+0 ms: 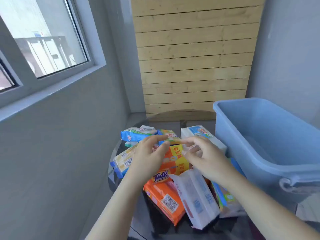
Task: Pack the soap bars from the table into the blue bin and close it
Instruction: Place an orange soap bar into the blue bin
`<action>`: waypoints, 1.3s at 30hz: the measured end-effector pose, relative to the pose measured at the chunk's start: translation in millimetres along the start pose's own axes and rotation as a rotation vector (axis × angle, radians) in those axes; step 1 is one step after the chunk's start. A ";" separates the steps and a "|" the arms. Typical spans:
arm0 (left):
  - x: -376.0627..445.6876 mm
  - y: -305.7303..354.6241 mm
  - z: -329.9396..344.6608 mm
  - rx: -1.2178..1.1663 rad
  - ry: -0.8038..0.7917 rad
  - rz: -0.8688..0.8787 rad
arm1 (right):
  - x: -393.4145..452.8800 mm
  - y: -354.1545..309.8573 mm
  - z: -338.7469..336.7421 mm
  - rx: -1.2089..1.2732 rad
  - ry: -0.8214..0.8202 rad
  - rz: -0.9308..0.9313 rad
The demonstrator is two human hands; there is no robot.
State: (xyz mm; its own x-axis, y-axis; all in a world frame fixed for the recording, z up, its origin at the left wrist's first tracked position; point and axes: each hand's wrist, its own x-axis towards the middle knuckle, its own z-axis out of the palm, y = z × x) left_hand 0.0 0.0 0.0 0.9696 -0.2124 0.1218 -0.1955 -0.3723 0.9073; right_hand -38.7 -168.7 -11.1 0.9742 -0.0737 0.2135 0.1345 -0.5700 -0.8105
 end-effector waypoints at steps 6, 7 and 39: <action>-2.9 -24.1 -14.9 0.202 -0.230 0.033 | 10.0 8.9 8.5 -0.209 -0.141 0.013; -2.5 -28.7 -17.6 0.199 -0.253 0.014 | 11.2 10.5 8.5 -0.223 -0.148 0.010; 13.9 77.1 -40.9 -0.512 -0.048 0.080 | 2.1 -61.0 -62.8 0.385 0.237 0.047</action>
State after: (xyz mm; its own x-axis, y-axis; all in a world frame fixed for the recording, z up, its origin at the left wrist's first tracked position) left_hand 4.5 5.3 88.1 0.9445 -0.2675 0.1908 -0.1596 0.1342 0.9780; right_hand -56.2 -185.4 73.1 0.9183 -0.3031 0.2546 0.1929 -0.2191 -0.9564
